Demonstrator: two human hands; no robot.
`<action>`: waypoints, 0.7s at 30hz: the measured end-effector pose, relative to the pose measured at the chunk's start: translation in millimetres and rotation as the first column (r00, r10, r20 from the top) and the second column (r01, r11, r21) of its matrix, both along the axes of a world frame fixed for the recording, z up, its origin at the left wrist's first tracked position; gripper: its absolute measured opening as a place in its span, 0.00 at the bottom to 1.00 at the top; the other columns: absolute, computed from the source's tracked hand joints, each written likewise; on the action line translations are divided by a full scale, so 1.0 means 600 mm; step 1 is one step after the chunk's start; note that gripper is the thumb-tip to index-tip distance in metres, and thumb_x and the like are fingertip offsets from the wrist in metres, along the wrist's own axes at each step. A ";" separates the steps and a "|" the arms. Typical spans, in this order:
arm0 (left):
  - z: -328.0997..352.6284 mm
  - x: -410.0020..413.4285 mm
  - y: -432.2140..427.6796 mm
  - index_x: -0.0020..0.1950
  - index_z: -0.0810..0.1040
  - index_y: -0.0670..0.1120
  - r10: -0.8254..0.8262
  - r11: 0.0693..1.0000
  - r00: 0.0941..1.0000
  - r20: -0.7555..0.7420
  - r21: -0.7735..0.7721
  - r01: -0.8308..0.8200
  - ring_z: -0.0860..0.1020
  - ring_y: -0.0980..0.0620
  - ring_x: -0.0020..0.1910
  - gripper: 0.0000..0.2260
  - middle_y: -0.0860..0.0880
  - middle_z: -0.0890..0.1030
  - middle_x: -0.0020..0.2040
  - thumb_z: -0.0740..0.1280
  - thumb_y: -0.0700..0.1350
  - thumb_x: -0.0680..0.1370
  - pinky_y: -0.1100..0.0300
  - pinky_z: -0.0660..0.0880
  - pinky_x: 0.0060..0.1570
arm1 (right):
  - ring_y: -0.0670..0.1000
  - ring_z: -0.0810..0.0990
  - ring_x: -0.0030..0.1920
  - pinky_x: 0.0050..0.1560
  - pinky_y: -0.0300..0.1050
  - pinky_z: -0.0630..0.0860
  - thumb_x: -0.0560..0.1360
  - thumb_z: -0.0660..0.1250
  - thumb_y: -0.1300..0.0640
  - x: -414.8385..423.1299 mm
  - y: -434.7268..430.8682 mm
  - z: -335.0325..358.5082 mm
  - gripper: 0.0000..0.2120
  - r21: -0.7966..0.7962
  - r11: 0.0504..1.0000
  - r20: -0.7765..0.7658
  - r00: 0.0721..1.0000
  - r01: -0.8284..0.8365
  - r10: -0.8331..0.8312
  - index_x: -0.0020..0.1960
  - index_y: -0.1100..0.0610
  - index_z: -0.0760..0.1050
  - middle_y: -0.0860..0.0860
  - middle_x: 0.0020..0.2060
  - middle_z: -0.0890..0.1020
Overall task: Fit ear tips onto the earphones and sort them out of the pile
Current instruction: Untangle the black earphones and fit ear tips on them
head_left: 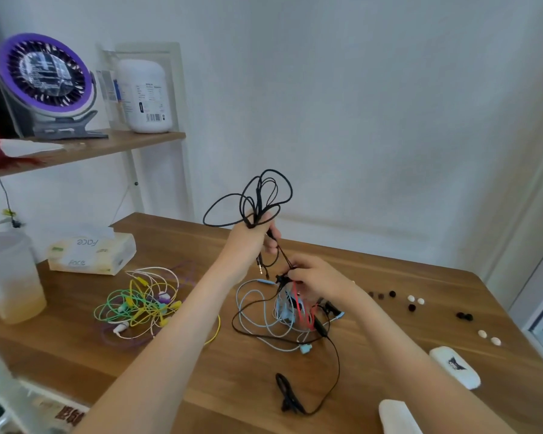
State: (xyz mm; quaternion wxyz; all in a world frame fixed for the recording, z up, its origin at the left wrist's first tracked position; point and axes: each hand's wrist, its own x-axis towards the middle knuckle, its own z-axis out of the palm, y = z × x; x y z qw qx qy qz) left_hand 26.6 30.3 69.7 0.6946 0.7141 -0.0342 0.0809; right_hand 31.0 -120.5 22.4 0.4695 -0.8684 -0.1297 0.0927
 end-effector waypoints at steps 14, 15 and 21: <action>-0.040 0.008 0.025 0.50 0.82 0.51 -0.060 0.891 0.988 -0.141 0.438 0.116 0.76 0.57 0.43 0.08 0.54 0.82 0.44 0.70 0.53 0.75 0.61 0.72 0.41 | 0.54 0.85 0.48 0.57 0.51 0.78 0.80 0.61 0.62 0.014 -0.021 -0.021 0.06 0.388 0.912 -0.028 0.990 0.136 -0.136 0.54 0.61 0.75 0.56 0.48 0.85; -0.044 0.009 0.027 0.49 0.83 0.50 -0.104 0.867 0.980 -0.169 0.467 0.172 0.77 0.57 0.45 0.08 0.54 0.82 0.45 0.72 0.52 0.74 0.61 0.74 0.44 | 0.54 0.85 0.48 0.55 0.50 0.78 0.80 0.60 0.62 0.016 -0.019 -0.021 0.07 0.384 0.911 -0.015 0.988 0.147 -0.153 0.54 0.61 0.76 0.56 0.48 0.85; -0.053 0.013 0.027 0.44 0.83 0.44 -0.080 0.816 0.975 -0.207 0.548 0.184 0.77 0.49 0.48 0.06 0.48 0.83 0.48 0.71 0.46 0.74 0.58 0.71 0.45 | 0.50 0.84 0.46 0.53 0.49 0.78 0.82 0.56 0.62 0.015 -0.010 -0.018 0.11 0.185 0.967 0.103 0.976 0.173 -0.194 0.53 0.54 0.77 0.50 0.48 0.84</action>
